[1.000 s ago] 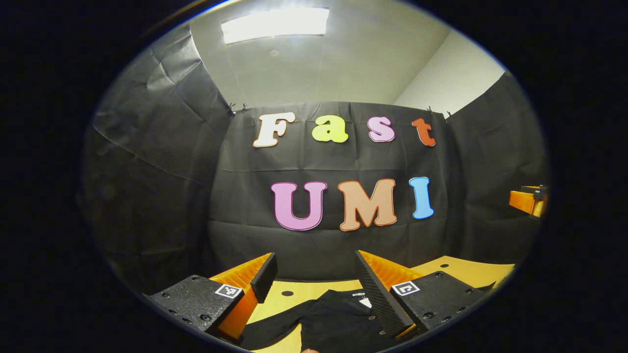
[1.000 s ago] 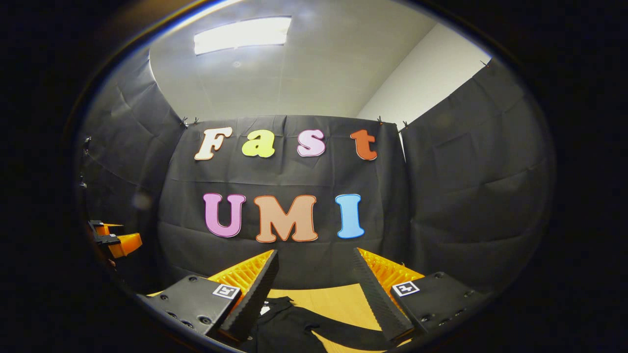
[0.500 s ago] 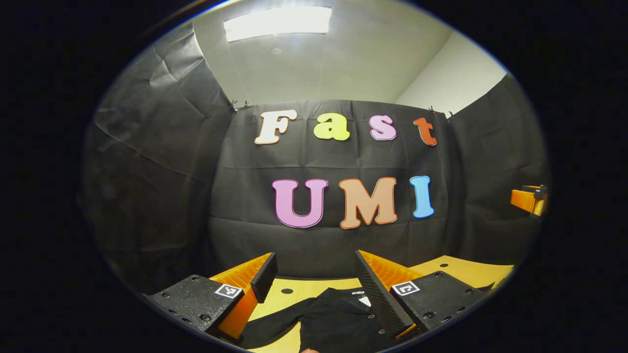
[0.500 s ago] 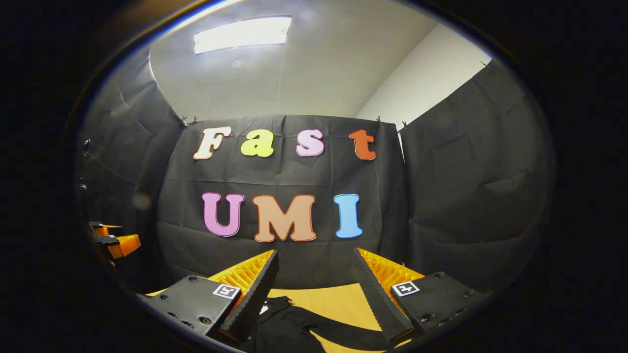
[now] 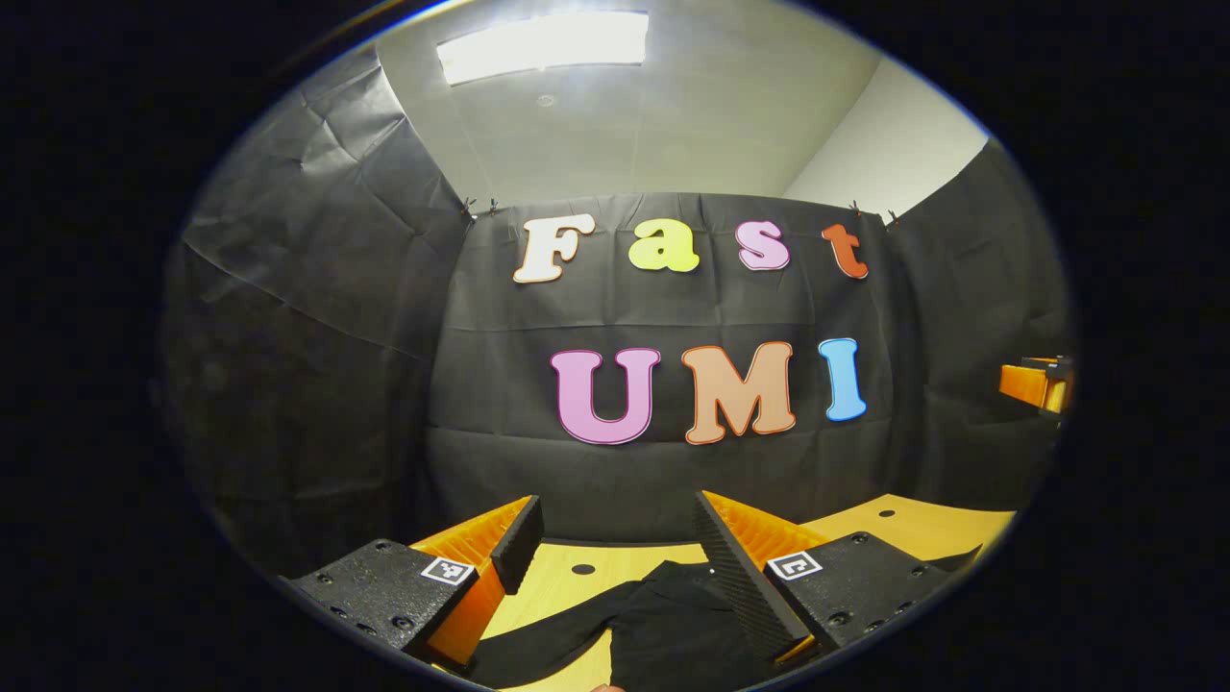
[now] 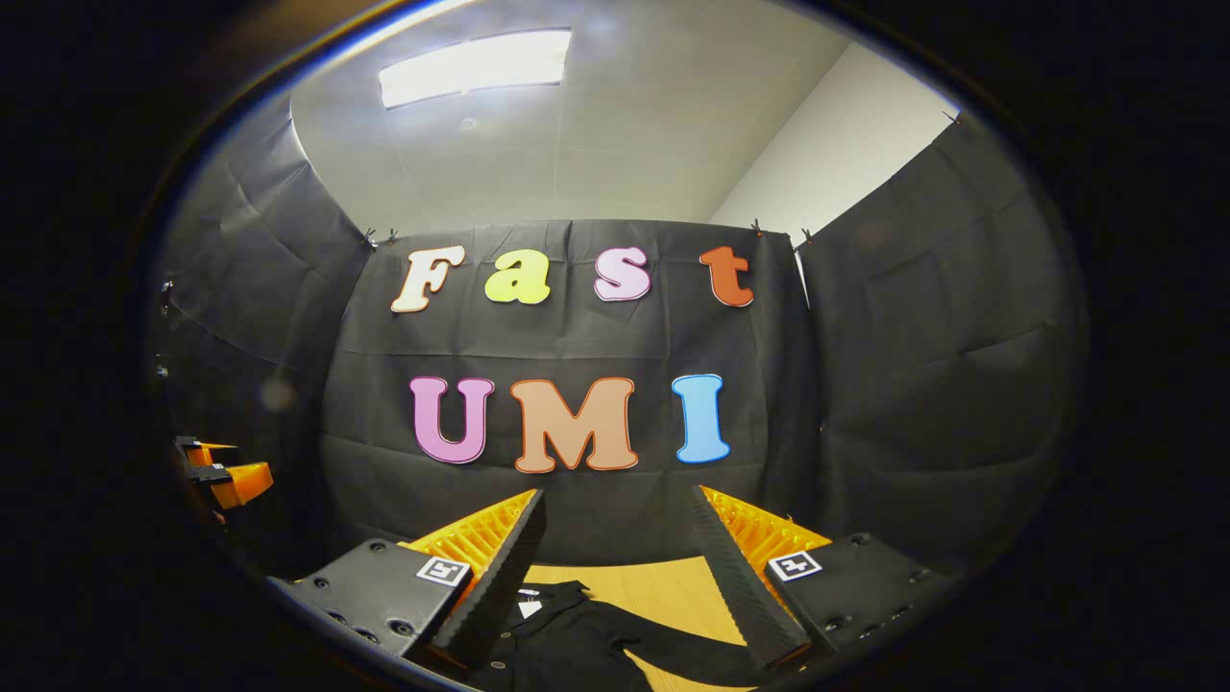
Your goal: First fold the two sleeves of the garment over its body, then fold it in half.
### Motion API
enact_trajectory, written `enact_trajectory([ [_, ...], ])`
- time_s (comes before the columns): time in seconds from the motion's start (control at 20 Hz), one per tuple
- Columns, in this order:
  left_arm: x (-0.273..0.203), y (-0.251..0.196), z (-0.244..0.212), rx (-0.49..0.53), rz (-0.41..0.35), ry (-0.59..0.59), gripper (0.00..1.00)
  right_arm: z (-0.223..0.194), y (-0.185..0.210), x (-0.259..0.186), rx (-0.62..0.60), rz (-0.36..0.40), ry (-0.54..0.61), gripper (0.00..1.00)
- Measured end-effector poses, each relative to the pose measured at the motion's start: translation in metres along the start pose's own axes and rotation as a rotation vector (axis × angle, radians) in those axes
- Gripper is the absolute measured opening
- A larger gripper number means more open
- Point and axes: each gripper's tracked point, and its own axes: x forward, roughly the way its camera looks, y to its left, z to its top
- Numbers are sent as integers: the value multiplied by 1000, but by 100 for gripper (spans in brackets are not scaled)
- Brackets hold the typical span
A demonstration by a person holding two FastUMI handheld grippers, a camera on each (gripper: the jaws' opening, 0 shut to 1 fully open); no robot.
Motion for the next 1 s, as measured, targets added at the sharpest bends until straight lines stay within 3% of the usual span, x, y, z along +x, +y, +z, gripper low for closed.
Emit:
enact_trajectory([
  [0.2, 2, 1, 1, 2, 15, 6, 99, -4, -17, 7, -24, -15, 22, 96],
  [0.45, 7, -9, -1, 7, 21, 20, 99, -31, -65, 23, -82, -41, 129, 96],
  [0.55, 11, -15, 1, -1, 30, 21, 94, -50, -82, 29, -116, -38, 187, 94],
  [0.6, 13, -21, 2, -8, 26, 25, 99, -60, -92, 33, -135, -39, 217, 96],
  [0.75, 20, -35, 1, -1, 28, 36, 95, -91, -122, 37, -167, -48, 308, 98],
  [0.8, 23, -41, 2, 2, 26, 35, 99, -101, -131, 37, -175, -51, 336, 98],
  [1.0, 32, -65, 3, 10, 22, 41, 99, -155, -164, 36, -231, -22, 476, 98],
])
